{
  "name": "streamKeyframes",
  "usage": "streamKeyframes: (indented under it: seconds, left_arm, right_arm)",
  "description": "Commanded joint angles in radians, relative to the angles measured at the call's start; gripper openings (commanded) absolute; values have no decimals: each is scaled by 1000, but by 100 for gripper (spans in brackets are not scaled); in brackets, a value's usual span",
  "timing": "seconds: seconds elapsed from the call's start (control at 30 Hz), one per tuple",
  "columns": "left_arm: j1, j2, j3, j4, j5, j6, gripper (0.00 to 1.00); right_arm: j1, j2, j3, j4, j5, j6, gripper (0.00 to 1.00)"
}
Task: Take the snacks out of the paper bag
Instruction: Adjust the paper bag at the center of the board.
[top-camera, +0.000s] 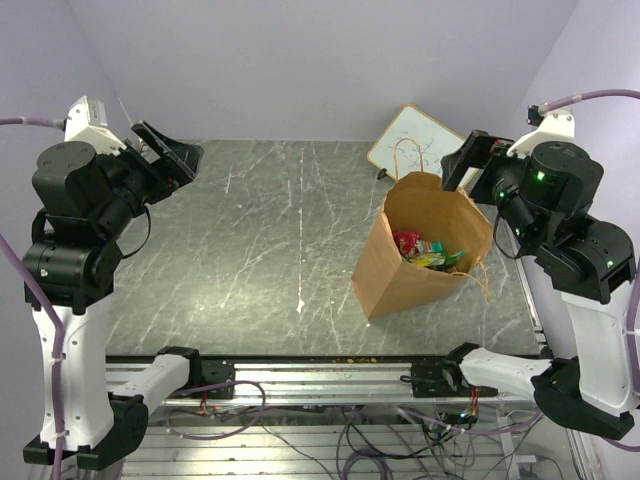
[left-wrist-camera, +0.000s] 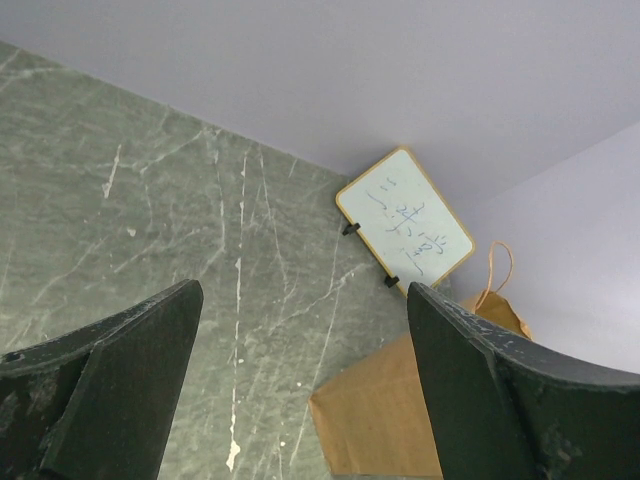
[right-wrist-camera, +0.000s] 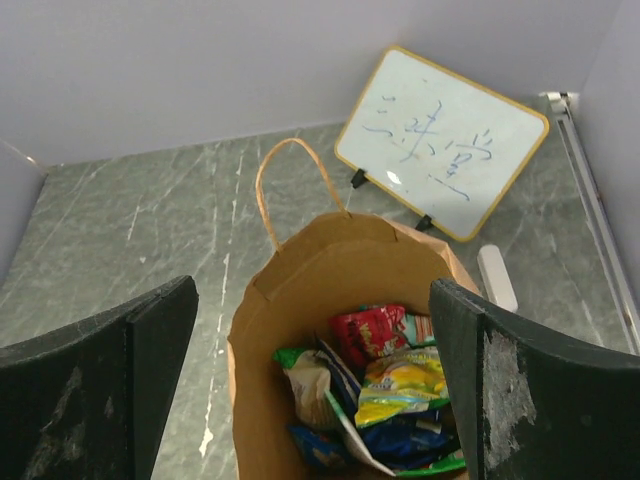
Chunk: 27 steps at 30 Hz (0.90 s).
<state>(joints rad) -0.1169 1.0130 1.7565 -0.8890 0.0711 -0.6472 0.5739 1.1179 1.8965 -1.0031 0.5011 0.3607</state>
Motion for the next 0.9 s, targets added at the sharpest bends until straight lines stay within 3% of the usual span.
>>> streamKeyframes:
  seconds: [0.0,0.33,0.53,0.87]
  left_arm:
    - [-18,-16,-48,8,14,-41,94]
    - [-34,-1,-170,77,143,-105,95]
    - [-52,41,-274,246,299,-196,95]
    - [-378,318,-229,517,279,-274,95]
  right_arm:
    - [-16,2,49,-143,17,97,100]
    - [-31,24,61,-283,-15,173,100]
    - [-34,17,16,-299,-26,218,100]
    - [-38,-3,-98,-213,-87,222,100]
